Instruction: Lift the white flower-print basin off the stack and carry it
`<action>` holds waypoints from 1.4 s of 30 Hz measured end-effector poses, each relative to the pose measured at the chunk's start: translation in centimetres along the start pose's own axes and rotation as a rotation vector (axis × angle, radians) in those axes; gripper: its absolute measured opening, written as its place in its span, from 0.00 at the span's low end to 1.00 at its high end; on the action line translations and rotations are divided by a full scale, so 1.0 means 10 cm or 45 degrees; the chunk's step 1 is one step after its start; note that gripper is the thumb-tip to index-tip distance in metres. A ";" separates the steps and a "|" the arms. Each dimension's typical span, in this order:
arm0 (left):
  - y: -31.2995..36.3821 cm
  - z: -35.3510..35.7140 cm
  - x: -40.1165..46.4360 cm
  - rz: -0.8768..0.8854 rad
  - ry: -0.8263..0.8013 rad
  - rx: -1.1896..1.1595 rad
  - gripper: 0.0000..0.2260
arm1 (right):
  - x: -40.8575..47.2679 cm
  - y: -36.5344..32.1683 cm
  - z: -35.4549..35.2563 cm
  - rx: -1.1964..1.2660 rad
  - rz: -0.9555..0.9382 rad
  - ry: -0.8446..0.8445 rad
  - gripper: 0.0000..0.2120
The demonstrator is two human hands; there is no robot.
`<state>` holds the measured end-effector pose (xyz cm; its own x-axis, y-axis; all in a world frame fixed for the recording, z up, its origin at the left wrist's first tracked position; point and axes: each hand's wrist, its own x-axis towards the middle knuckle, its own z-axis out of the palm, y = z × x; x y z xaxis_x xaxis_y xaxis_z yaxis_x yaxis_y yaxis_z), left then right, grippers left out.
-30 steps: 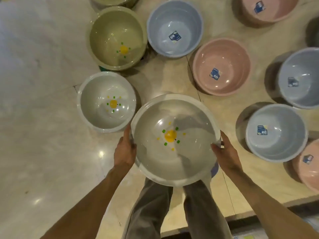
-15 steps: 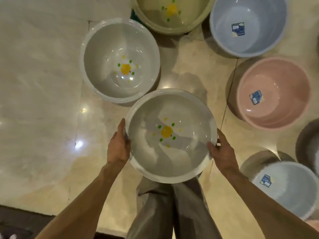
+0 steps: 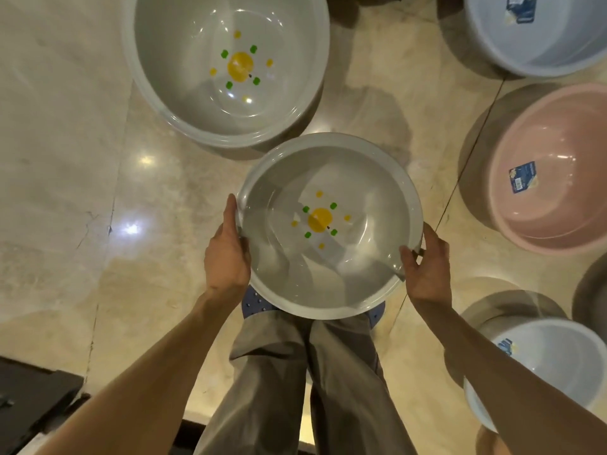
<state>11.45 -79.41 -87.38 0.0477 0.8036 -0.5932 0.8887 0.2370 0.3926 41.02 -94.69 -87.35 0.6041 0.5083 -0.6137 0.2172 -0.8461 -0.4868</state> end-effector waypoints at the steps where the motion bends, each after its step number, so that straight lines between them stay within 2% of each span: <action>1: -0.02 -0.01 0.01 0.011 -0.011 -0.001 0.36 | 0.01 -0.01 0.00 0.048 0.005 -0.025 0.26; 8: -0.08 -0.07 0.13 0.064 -0.193 -0.100 0.37 | 0.04 0.03 -0.05 0.272 0.079 -0.192 0.31; 12: -0.06 -0.19 0.12 0.017 -0.176 -0.071 0.36 | 0.04 -0.12 -0.12 0.222 0.107 -0.189 0.30; 17: 0.04 -0.66 -0.06 0.036 -0.186 -0.084 0.35 | -0.14 -0.47 -0.25 0.184 0.017 -0.210 0.29; 31: 0.21 -2.76 -0.58 0.041 0.030 -0.272 0.30 | -0.87 -2.36 -0.52 0.163 -0.180 -0.277 0.29; 36: 0.53 -3.47 -0.48 0.095 0.058 -0.294 0.29 | -0.96 -3.01 -0.62 0.210 -0.231 -0.249 0.29; 42: 0.77 -3.88 0.02 0.098 0.009 -0.190 0.32 | -0.79 -3.50 -0.62 0.256 -0.183 -0.183 0.29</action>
<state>0.56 -56.22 -57.25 0.1095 0.8260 -0.5529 0.8051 0.2525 0.5368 33.40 -70.07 -61.67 0.4600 0.6505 -0.6043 0.1279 -0.7221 -0.6799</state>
